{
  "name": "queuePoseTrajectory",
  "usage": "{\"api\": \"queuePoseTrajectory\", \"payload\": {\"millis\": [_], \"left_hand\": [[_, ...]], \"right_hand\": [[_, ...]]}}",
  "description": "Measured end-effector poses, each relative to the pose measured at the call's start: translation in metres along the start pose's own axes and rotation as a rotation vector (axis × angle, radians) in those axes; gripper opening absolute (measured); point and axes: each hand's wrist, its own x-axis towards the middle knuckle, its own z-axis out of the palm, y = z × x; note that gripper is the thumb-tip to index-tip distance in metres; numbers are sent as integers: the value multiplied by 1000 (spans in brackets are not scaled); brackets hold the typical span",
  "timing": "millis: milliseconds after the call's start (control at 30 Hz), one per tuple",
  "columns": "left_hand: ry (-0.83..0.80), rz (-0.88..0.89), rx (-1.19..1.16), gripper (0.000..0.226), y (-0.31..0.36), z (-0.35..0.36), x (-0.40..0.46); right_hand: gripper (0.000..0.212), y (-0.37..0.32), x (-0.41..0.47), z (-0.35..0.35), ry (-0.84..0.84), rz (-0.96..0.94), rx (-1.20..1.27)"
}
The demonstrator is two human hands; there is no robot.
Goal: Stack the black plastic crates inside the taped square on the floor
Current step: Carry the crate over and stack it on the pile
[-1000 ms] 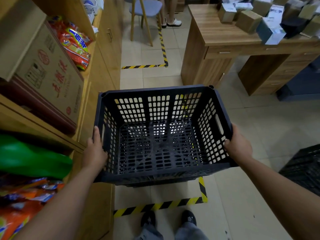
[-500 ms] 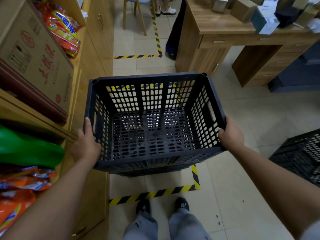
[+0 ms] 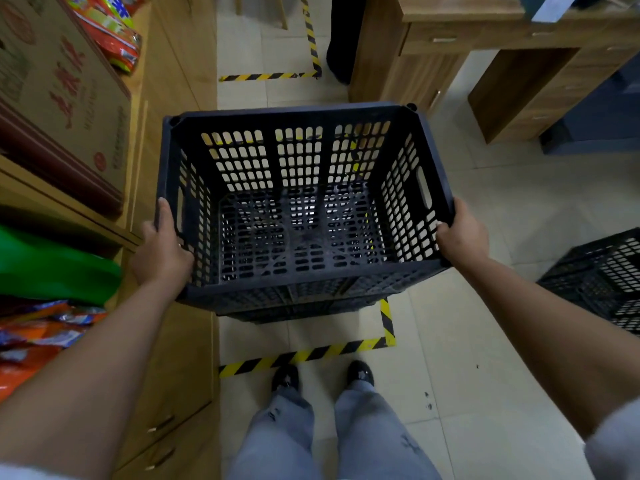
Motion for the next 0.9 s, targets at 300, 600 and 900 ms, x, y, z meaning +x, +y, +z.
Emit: {"api": "queuePoseTrajectory", "payload": {"millis": [300, 600, 900], "left_hand": [[5, -5, -4, 86, 0, -5, 2], [-4, 21, 33, 90, -1, -1, -2], [4, 13, 96, 89, 3, -1, -3]], "right_hand": [[46, -7, -6, -2, 0, 12, 19], [46, -4, -11, 0, -8, 32, 21], [47, -3, -7, 5, 6, 46, 2]]}}
